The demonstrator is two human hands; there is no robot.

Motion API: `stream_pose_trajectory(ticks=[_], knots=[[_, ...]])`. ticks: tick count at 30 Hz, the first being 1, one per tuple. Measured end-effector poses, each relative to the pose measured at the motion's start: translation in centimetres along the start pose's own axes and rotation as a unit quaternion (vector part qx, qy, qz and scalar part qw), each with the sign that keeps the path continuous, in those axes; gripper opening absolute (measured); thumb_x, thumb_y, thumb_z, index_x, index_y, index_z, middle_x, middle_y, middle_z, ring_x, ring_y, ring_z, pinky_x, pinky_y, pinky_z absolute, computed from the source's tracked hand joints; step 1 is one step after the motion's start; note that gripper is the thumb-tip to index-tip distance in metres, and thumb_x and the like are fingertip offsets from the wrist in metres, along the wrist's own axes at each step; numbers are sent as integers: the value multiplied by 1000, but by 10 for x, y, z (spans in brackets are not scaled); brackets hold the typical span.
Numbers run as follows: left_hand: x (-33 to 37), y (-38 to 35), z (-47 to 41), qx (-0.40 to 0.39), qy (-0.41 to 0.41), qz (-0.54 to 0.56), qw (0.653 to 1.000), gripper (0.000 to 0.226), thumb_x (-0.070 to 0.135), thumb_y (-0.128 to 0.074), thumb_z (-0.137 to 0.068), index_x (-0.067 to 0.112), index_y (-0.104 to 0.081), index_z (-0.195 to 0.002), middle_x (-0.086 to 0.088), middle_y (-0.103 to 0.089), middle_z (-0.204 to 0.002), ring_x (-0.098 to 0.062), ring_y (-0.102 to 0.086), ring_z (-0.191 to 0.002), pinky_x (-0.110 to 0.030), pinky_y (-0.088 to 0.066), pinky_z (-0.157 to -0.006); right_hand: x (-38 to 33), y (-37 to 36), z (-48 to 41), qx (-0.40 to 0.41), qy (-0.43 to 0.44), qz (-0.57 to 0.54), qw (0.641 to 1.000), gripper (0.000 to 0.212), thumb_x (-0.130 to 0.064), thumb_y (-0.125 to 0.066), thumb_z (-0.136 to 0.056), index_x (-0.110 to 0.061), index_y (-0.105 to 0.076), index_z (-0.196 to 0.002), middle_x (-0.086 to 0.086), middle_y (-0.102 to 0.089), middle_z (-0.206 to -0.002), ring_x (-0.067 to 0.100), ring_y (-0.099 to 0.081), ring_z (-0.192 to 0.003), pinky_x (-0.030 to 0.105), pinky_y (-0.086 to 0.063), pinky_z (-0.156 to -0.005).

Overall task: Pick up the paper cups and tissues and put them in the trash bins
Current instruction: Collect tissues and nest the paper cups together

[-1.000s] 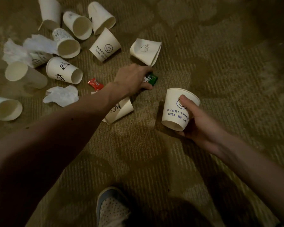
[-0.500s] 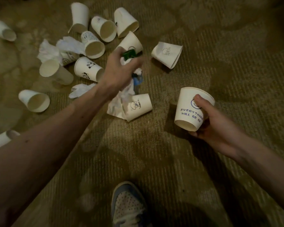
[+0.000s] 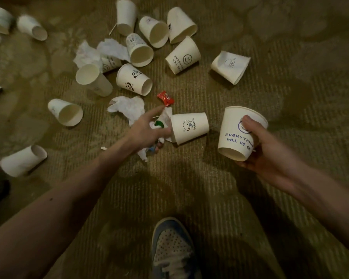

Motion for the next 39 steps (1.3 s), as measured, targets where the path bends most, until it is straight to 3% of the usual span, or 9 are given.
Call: stream_pose_trajectory(ticks=[4,6,9,17,20,26,30,35,39], knots=[[-4,-8,-10,-33,-1,-35,999,62,33,-73,-86,36,-47,-141,16,-52,-130,15,-54,-79,-2,-41,-57,0,-3,2,11,-2,11,1000,51,-55,-76,-57,-28,-70,-101,-2,-76,-90,9,-72,-74,37,-49,-78],[-11,-9,-10,-54,32,14,998,44,30,-73,-87,28,-57,-128,5,-73,-102,-2,-66,-64,-13,-48,-47,1,-6,3,11,-1,14,1000,53,-55,-75,-58,-27,-69,-103,-2,-76,-90,9,-72,-74,37,-50,-78],[-15,-9,-3,-47,24,21,998,20,29,-75,-85,31,-63,-101,6,-73,-68,-8,-66,-50,-16,-46,-40,3,-11,6,13,-4,15,1000,48,-53,-73,-61,-26,-69,-101,-4,-76,-85,7,-71,-71,36,-50,-77],[-20,-4,8,17,-12,66,998,3,29,-74,-86,28,-71,-84,1,-73,-70,-10,-69,-57,-21,-53,-48,4,-17,13,13,-7,30,999,50,-54,-72,-60,-27,-69,-102,-3,-76,-87,8,-72,-71,38,-49,-81],[-23,3,19,12,-15,115,993,10,31,-71,-89,23,-75,-86,-9,-74,-81,-23,-71,-65,-33,-58,-52,4,-18,15,9,-10,30,999,52,-55,-73,-60,-27,-69,-104,-3,-76,-91,7,-72,-74,36,-51,-76],[11,16,49,4,-71,217,974,30,46,-70,-84,16,-72,-81,-6,-70,-67,-23,-64,-52,-30,-53,-46,2,-37,22,-38,-10,6,999,40,-54,-74,-62,-31,-75,-95,-1,-76,-93,9,-71,-73,27,-51,-56],[60,6,66,-26,-117,223,967,41,55,-70,-80,15,-69,-80,-2,-71,-76,-23,-68,-61,-33,-55,-49,-8,-48,35,-75,-12,-37,996,63,-51,-76,-56,-22,-71,-112,6,-74,-104,16,-73,-85,28,-55,-54],[135,-18,80,-17,-152,239,959,36,58,-66,-72,23,-64,-65,7,-68,-70,-13,-69,-62,-27,-55,-51,-42,-37,66,-132,37,-81,987,47,-45,-72,-70,-20,-75,-108,11,-72,-114,28,-70,-102,42,-59,-71],[197,-45,87,7,-189,173,967,59,81,-48,-74,24,-65,-73,9,-70,-76,-13,-68,-82,-37,-51,-78,-68,9,98,-64,92,-12,994,47,-42,-66,-69,-17,-74,-109,10,-73,-111,27,-68,-105,54,-46,-97]])
Point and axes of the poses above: each hand's wrist, its own z-axis away from the middle knuckle, its own y-axis out of the back of the hand, x = y × z, the point moved 7 cm from there along -z, towards the middle knuckle
